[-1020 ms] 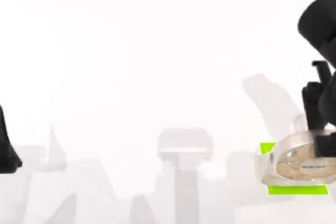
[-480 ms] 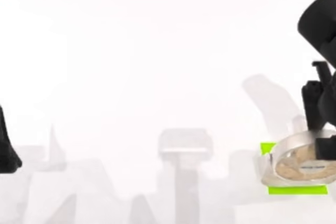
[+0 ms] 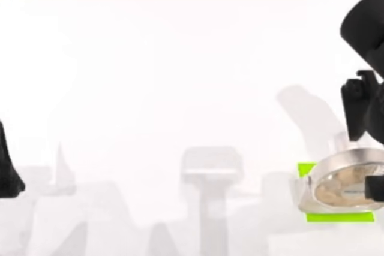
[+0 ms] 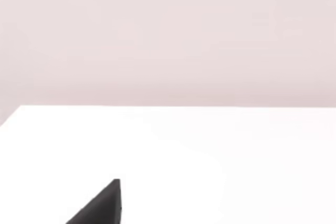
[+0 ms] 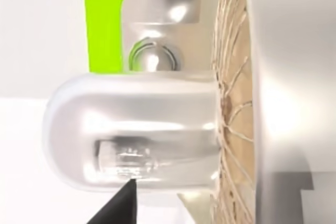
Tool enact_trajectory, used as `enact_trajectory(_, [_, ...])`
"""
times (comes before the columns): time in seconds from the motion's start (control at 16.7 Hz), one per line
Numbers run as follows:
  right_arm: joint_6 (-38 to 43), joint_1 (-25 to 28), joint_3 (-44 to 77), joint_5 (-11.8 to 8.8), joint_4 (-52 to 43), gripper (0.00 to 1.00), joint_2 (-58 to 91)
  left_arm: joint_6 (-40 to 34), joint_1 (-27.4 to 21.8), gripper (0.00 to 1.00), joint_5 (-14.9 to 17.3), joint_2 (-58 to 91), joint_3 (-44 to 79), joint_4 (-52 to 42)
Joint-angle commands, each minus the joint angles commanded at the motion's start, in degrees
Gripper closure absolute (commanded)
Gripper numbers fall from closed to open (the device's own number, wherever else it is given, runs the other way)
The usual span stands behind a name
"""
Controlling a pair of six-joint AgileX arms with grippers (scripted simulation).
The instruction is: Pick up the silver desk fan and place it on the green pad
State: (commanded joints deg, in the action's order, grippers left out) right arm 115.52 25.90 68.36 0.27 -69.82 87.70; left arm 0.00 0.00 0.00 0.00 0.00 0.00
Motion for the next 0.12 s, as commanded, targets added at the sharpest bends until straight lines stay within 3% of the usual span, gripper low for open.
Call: enact_trajectory(0.12, [0.0, 0.0, 0.0, 0.0, 0.0, 0.00, 0.0, 0.0, 0.0, 0.00, 0.0, 0.0, 0.0, 0.0])
